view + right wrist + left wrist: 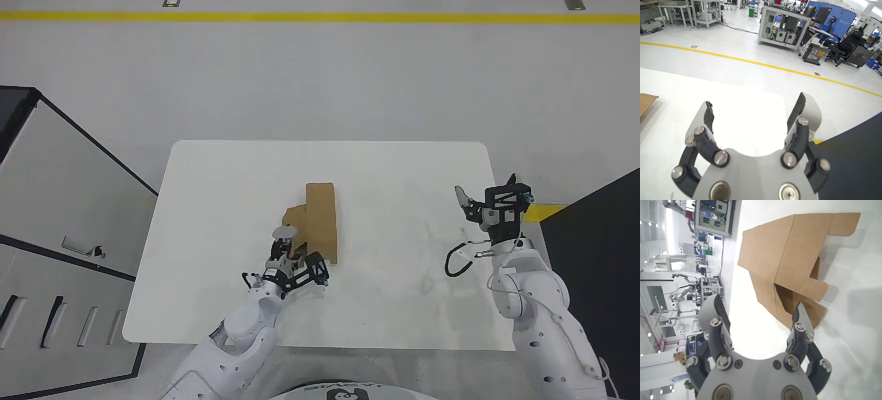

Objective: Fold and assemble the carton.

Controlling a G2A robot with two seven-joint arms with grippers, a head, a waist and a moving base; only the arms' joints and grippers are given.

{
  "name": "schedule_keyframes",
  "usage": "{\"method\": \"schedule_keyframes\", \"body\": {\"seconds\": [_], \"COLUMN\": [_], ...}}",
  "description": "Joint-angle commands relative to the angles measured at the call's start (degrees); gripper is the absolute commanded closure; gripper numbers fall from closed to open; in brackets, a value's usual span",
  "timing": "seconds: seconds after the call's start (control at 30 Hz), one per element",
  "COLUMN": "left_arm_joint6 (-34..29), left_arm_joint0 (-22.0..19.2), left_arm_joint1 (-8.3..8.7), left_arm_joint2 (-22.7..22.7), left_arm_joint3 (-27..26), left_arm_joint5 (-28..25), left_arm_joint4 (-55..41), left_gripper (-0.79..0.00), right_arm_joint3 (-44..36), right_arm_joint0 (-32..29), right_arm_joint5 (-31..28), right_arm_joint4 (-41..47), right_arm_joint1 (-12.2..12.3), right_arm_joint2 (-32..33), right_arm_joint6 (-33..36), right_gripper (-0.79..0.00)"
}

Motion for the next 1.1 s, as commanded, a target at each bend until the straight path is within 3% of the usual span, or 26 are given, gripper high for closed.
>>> {"method": "schedule_keyframes", "body": {"seconds": [0.0,0.17,0.27,0.43,0.53,0.73,1.07], "left_arm_joint6": [0.1,0.3,0.3,0.4,0.5,0.3,0.0], "left_arm_joint0": [0.0,0.1,0.0,-0.1,-0.4,-1.4,-3.2], "left_arm_joint1": [-0.05,-0.18,-0.28,-0.52,-0.71,-1.13,-1.9], "left_arm_joint2": [-0.1,-0.2,-0.2,0.1,0.7,1.4,2.4], "left_arm_joint3": [-0.1,0.1,0.3,0.6,1.1,1.8,4.3], "left_arm_joint5": [0.1,0.0,0.1,0.2,0.0,1.0,1.4], "left_arm_joint4": [0.0,-0.1,-0.2,-0.5,-0.1,0.3,0.3], "left_gripper": [-0.545,-0.419,-0.385,-0.385,-0.465,-0.391,-0.369], "right_arm_joint3": [0.0,0.0,0.0,0.0,0.0,0.0,0.0], "right_arm_joint0": [0.0,0.0,0.0,0.0,0.0,0.0,0.0], "right_arm_joint5": [0.0,0.0,0.0,0.0,0.0,0.0,0.0], "right_arm_joint4": [0.0,0.0,0.0,0.0,0.0,0.0,0.0], "right_arm_joint1": [0.0,0.0,0.0,0.0,0.0,0.0,0.0], "right_arm_joint2": [0.0,0.0,0.0,0.0,0.0,0.0,0.0], "right_arm_joint6": [0.0,0.0,0.0,0.0,0.0,0.0,0.0], "right_gripper": [-0.785,-0.785,-0.785,-0.785,-0.785,-0.785,-0.785]}}
